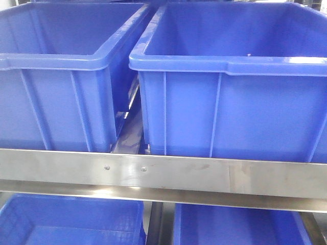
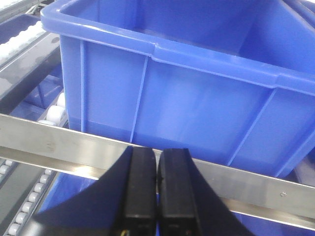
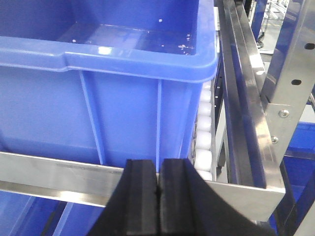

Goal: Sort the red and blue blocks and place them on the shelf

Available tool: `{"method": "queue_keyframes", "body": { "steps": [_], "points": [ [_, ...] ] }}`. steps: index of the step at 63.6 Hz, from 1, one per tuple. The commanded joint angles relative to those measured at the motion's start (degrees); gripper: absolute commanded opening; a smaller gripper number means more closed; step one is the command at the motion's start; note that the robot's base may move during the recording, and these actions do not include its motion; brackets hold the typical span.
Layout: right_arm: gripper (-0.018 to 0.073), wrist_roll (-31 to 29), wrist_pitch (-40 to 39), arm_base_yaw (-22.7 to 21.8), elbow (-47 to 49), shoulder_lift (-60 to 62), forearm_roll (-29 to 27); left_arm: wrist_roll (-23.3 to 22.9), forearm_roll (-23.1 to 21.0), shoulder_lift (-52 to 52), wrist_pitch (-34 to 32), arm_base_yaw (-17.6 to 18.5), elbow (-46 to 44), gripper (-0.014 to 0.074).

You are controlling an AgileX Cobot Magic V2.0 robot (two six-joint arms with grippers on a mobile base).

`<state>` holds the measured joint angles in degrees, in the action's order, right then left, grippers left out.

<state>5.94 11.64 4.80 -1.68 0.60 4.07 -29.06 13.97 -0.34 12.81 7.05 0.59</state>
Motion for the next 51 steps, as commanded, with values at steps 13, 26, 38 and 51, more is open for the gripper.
{"method": "queue_keyframes", "body": {
  "steps": [13, 26, 38, 51],
  "points": [
    [0.0055, -0.4, -5.4, -0.2, -0.1, 1.0, 0.5, 16.6, -7.5, -1.0, -7.8, 0.0, 1.7, 0.0125],
    [0.0055, -0.4, -5.4, -0.2, -0.1, 1.0, 0.5, 21.8, -8.9, -1.0, -11.0, 0.0, 1.7, 0.0125],
    [0.0055, -0.4, -5.4, -0.2, -0.1, 1.0, 0.5, 21.8, -9.1, -1.0, -11.0, 0.0, 1.7, 0.0125],
    [0.0055, -0.4, -5.4, -0.2, -0.1, 1.0, 0.5, 21.8, -9.1, -1.0, -11.0, 0.0, 1.7, 0.0125]
  ]
}}
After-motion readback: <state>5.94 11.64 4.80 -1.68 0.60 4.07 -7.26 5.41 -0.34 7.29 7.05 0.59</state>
